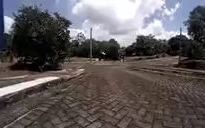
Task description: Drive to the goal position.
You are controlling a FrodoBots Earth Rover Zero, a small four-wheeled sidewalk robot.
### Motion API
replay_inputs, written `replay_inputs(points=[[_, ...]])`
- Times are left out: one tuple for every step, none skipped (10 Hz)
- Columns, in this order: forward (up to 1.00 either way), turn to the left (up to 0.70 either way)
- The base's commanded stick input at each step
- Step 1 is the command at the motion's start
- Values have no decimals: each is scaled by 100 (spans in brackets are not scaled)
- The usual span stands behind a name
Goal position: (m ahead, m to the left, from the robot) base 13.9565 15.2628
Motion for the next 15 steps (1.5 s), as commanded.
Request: replay_inputs(points=[[70, 0], [70, 0], [70, 0], [70, -25], [70, -2], [70, 0], [70, 0], [70, 0], [70, 0], [70, 0], [70, 0], [70, 0], [70, 0], [70, 0], [70, 0]])
